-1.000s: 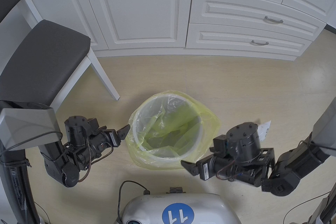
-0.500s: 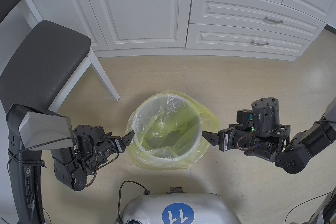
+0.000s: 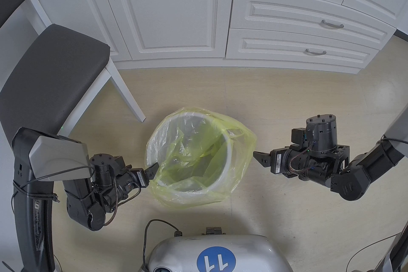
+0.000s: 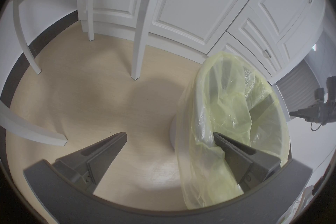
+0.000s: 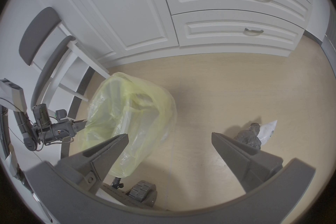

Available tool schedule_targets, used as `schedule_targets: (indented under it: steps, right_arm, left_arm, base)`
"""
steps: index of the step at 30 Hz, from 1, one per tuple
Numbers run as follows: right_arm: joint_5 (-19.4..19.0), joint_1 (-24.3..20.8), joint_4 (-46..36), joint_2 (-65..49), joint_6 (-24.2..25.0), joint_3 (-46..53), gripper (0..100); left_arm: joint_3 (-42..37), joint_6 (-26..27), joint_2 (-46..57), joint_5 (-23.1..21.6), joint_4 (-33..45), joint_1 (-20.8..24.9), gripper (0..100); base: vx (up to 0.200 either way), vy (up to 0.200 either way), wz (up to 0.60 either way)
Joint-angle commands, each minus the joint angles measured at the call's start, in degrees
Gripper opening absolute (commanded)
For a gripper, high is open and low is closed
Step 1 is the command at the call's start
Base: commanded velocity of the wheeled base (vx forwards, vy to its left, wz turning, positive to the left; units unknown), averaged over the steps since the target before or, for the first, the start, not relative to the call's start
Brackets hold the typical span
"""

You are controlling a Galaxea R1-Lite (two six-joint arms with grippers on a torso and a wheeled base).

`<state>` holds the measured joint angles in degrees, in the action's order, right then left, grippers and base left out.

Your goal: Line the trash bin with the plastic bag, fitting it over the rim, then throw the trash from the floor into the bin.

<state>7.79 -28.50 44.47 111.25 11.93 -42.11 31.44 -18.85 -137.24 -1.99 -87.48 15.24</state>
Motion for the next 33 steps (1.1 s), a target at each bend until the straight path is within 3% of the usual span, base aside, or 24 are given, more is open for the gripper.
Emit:
schedule_targets:
  steps: [1, 33]
  right_arm:
    - [0.03, 0.46, 0.00, 1.07, -0.07, -0.34, 100]
    - [-0.49, 0.82, 0.09, -0.07, -0.07, -0.34, 100]
  left_arm:
    - [0.03, -0.14, 0.13, -0.12, -0.24, -0.21, 100]
    - [-0.68, -2.60, 5.32, -0.65, -0.24, -1.53, 100]
  base:
    - [0.000, 0.000, 0.00]
    - [0.000, 0.000, 0.00]
